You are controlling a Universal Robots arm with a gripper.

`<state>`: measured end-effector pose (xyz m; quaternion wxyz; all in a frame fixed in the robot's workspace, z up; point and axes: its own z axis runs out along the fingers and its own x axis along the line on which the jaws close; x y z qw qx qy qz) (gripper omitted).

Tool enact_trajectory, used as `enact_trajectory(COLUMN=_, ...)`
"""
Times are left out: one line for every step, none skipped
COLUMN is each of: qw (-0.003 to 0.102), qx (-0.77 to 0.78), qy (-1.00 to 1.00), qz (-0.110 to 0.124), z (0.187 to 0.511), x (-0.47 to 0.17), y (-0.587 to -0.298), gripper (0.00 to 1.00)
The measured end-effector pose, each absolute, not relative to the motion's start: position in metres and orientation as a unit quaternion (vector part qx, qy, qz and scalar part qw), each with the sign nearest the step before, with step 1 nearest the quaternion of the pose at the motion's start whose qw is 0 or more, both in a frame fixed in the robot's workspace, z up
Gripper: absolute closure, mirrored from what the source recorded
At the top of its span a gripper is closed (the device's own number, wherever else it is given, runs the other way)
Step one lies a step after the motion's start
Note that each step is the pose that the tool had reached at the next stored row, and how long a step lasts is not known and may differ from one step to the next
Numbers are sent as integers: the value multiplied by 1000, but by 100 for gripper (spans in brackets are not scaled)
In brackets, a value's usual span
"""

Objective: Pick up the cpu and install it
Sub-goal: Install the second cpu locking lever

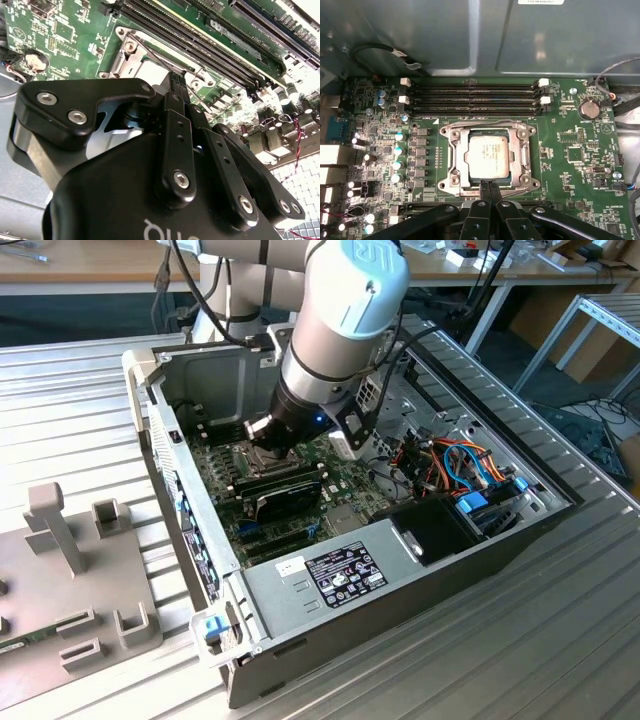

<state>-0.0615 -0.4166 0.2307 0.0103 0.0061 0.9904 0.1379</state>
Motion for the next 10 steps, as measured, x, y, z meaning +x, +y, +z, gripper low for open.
enact_trajectory(qw=10, qx=6, qy=990, qz=138, z=230, x=-62, y=-417, gripper=89)
enact_trajectory(qw=10, qx=6, qy=990, qz=138, z=230, x=-63, y=-417, gripper=89)
enact_trajectory(qw=10, qx=6, qy=990, qz=138, z=229, x=-63, y=-417, gripper=89)
enact_trajectory(qw=10, qx=6, qy=990, qz=138, z=228, x=-64, y=-417, gripper=89)
enact_trajectory(qw=10, qx=6, qy=990, qz=138, z=228, x=-65, y=-417, gripper=89)
enact_trajectory(qw=10, qx=6, qy=990, qz=138, z=227, x=-66, y=-417, gripper=89)
enact_trajectory(qw=10, qx=6, qy=990, qz=138, z=226, x=-68, y=-417, gripper=89)
enact_trajectory(qw=10, qx=6, qy=990, qz=138, z=225, x=-70, y=-417, gripper=89)
enact_trajectory(qw=10, qx=6, qy=990, qz=138, z=224, x=-70, y=-417, gripper=89)
enact_trajectory(qw=10, qx=6, qy=990, qz=138, z=224, x=-71, y=-417, gripper=89)
